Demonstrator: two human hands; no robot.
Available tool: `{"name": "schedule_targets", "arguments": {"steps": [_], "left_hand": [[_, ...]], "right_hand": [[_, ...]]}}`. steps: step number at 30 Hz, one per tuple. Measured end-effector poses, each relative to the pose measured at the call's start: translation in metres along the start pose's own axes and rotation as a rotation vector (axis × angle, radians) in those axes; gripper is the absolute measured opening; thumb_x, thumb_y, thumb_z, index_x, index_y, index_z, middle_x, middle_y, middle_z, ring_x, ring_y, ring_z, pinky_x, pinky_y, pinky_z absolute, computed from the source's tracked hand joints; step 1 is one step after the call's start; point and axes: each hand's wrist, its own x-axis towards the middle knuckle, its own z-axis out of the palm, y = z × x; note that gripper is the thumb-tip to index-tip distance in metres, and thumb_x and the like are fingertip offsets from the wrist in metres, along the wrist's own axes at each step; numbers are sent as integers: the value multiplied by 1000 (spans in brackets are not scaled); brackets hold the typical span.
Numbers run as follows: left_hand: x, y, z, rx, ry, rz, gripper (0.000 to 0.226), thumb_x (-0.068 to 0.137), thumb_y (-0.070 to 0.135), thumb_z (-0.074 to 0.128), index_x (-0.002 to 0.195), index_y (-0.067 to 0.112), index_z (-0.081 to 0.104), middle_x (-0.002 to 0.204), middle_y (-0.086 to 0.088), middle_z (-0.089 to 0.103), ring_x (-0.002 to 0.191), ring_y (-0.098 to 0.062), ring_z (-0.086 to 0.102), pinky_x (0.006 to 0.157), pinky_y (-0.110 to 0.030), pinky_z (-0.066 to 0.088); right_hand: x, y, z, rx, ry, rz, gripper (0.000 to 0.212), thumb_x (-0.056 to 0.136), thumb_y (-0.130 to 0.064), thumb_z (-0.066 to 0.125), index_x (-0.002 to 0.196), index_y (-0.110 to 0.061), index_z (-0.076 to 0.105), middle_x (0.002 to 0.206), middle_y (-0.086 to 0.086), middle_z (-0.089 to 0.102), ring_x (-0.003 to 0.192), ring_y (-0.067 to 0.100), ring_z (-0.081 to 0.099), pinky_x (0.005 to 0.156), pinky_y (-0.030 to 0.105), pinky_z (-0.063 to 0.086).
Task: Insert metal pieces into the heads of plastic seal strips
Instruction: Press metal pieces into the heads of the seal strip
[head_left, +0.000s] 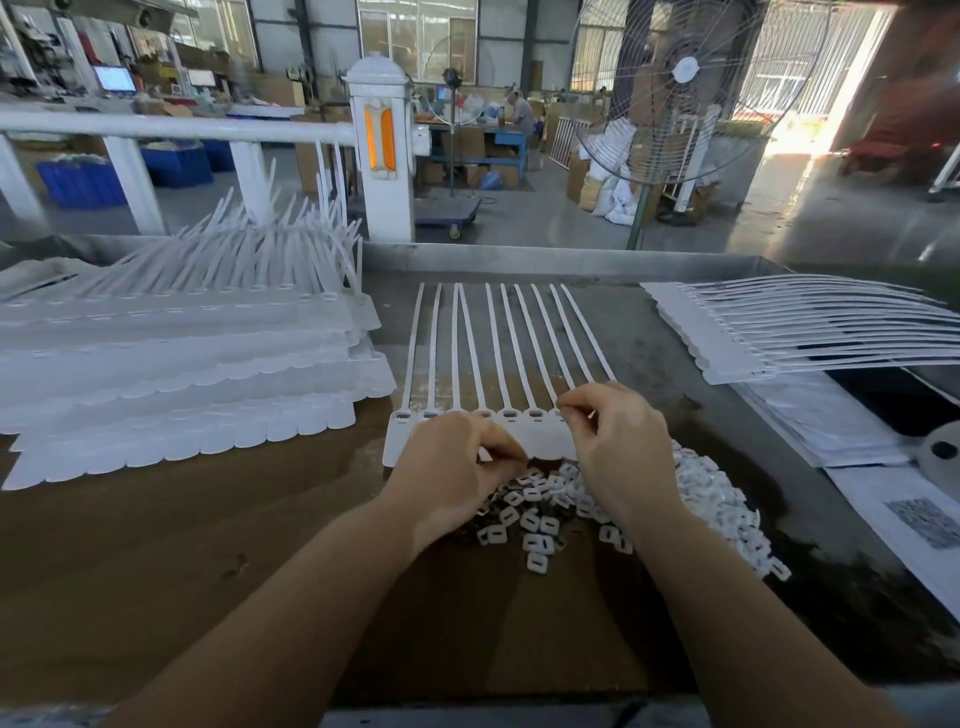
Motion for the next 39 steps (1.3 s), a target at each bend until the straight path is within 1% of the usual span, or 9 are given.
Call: {"name": "schedule_targets", "arguments": {"steps": [5,7,10,14,16,19,25,30,39], "left_hand": [[-6,-12,-11,10,-62,-49,12,84,27,69,94,33,73,75,31,52,73,18,48,65,-5,33],[-7,-13,-12,21,-95,-66,12,83,29,69,93,35,72,80,28,55,78,12,49,73,-7,35],[-7,-12,-10,26,-106,-90,11,83,30,69,91,36,71,84,25,57,88,4,51,92,-25,42],[-4,-12,-8,38,-64,-112,12,85,30,67,93,37,72,92,22,62,100,-4,53,104,-41,36],[-1,-10,-6,78,-57,-104,13,86,33,65,96,38,71,101,20,65,108,-7,51,108,-39,28],[3,-5,-1,184,-53,-74,15,87,41,61,99,40,70,107,19,65,114,-8,47,100,-33,19],[5,-2,5,321,-52,-32,19,87,48,59,102,44,68,112,17,62,116,-11,45,99,-36,21],[7,-3,7,327,-38,-15,18,89,46,57,102,43,68,113,17,61,117,-11,43,97,-36,21],[7,-3,8,333,-45,-3,21,89,45,57,106,40,67,116,14,61,117,-12,43,98,-38,24]], "right_hand": [[-3,3,7,-66,22,-22,13,90,-14,57,91,-14,70,89,0,66,89,20,57,83,33,32],[-5,3,9,-86,36,-53,13,89,-12,58,89,-12,71,87,1,66,87,21,57,81,33,32],[-7,2,12,-124,81,-130,9,85,-6,63,84,-10,71,80,3,67,79,25,60,74,34,35],[-10,3,13,-179,131,-189,8,78,-1,69,79,-9,71,75,4,67,74,26,62,71,34,38],[-10,4,14,-217,127,-202,12,73,2,71,78,-9,71,75,4,67,74,26,62,71,35,40],[-11,6,17,-277,112,-234,17,66,5,74,75,-9,70,72,4,66,71,26,62,68,35,42],[-13,8,17,-346,98,-249,18,65,4,74,73,-11,69,70,3,65,68,24,60,68,33,41],[-13,8,18,-356,82,-246,18,65,6,72,70,-11,68,67,2,65,65,24,60,68,30,25],[-17,6,12,-193,238,-265,9,82,-8,60,79,-11,69,73,0,69,67,20,63,69,30,32]]}}
